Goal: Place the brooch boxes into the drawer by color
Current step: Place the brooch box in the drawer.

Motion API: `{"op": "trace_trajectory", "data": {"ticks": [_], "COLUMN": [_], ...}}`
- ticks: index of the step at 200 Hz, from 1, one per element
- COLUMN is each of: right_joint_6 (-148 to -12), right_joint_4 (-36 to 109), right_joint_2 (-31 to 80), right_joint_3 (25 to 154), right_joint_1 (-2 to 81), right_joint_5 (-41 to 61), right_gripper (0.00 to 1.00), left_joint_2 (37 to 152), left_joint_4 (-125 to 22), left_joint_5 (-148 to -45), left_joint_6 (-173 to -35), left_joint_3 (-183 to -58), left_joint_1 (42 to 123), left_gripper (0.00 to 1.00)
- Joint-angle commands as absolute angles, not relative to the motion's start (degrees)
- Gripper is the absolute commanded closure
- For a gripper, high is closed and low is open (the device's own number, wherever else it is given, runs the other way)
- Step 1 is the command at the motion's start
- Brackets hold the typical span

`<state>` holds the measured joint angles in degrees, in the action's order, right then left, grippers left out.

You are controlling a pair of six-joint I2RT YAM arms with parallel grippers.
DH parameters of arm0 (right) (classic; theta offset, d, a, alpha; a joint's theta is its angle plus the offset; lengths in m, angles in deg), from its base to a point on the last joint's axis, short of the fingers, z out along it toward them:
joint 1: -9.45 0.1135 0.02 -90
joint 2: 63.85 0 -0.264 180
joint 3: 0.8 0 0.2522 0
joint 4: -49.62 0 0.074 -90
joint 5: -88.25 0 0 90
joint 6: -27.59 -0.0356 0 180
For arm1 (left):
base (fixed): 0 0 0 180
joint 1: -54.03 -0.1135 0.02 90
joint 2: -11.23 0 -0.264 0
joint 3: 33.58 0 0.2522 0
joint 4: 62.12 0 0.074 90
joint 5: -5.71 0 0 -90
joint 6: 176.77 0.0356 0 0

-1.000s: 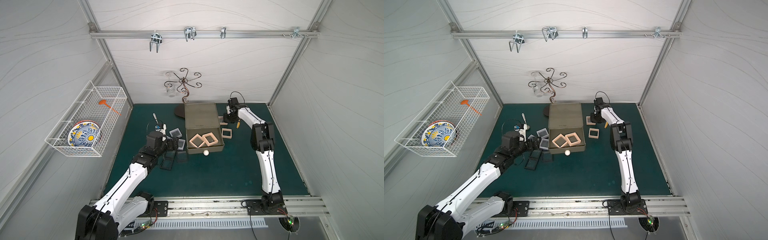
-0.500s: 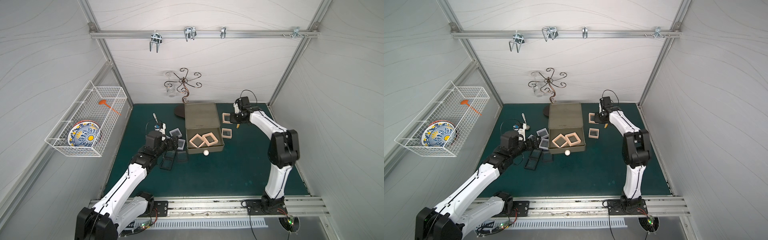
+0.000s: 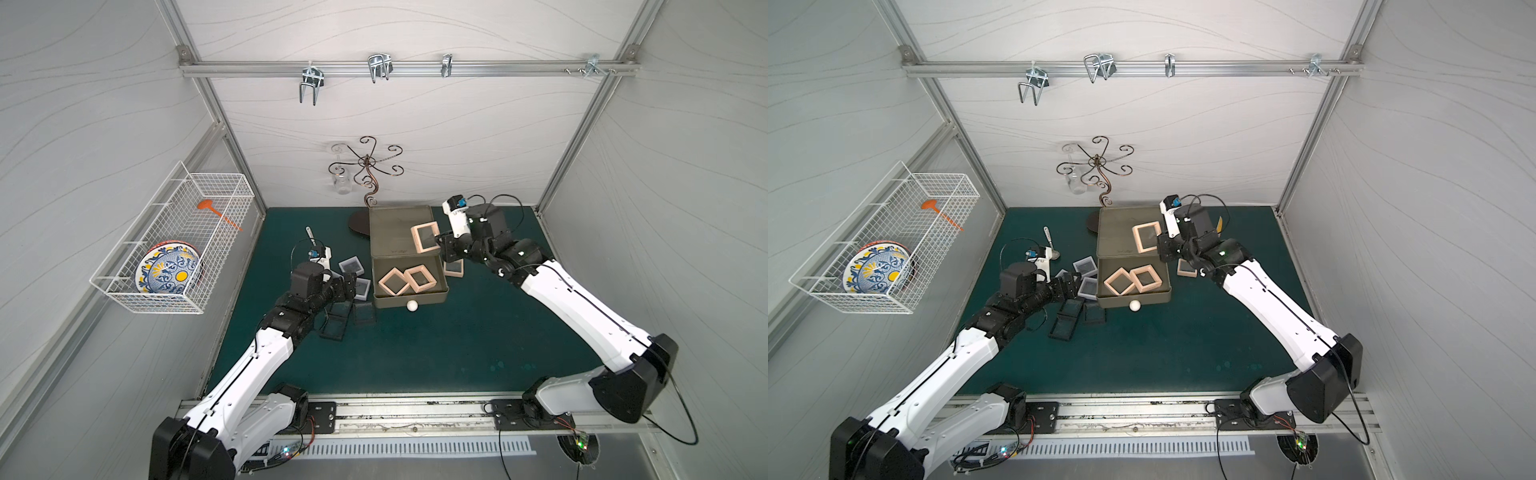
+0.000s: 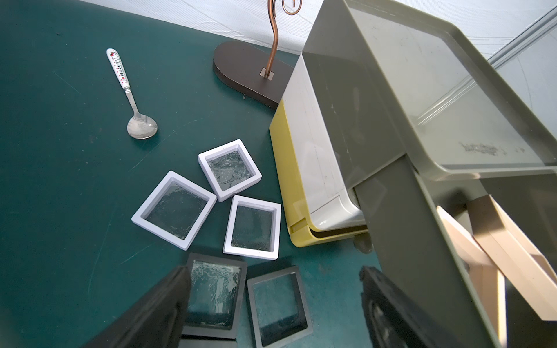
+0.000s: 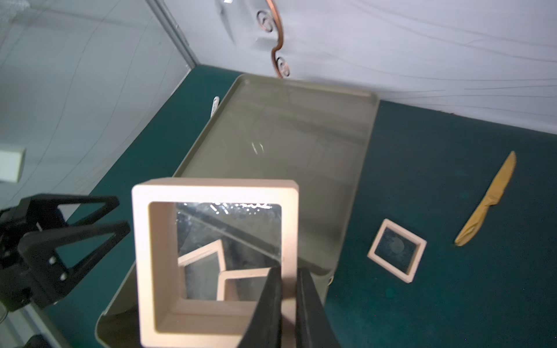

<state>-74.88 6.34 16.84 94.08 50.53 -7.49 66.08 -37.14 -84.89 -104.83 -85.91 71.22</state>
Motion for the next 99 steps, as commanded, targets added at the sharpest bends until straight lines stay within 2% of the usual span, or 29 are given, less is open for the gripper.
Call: {"op": "trace_trajectory", "data": {"ticks": [1, 53, 99], "right_joint_6": [-76.6, -78.0, -78.2], "right_joint_4": [4.1, 3.5, 2.0], "right_joint_2": [19.6, 24.7, 28.0], "right_joint_3": [93.6, 95.2, 96.8], "right_joint_1": [55.0, 61.6, 63.2], "right_joint_5": [-10.6, -12.2, -12.9], "right_gripper": [0.96, 0.94, 0.86], "left_joint_2": [65.2, 65.3, 65.2], "left_joint_4": [-38.5, -39.0, -39.1], "left_joint_5": [-84.2, -85.6, -85.9], "left_joint_6": [-104.6, -105.1, -105.0], "left_joint_3": [-87.5, -87.5, -87.3], "left_joint_1": [71.0, 71.0, 71.0], "left_gripper": [0.08, 0.08, 0.08]}}
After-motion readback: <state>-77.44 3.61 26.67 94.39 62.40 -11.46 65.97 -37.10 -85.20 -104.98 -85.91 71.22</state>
